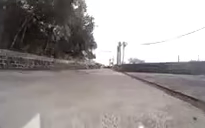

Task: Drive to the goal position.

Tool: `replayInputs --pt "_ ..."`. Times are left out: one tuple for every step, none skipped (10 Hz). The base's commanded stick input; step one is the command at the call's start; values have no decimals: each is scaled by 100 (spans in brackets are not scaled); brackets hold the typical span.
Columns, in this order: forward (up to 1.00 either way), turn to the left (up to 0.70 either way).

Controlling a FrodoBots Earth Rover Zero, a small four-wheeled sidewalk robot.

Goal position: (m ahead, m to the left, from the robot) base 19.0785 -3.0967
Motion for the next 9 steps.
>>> replayInputs --pt "100 -20" --pt "100 -5" --pt "100 0" --pt "100 0" --pt "100 0" --pt "100 0" --pt "100 0" --pt "100 0" --pt "100 0"
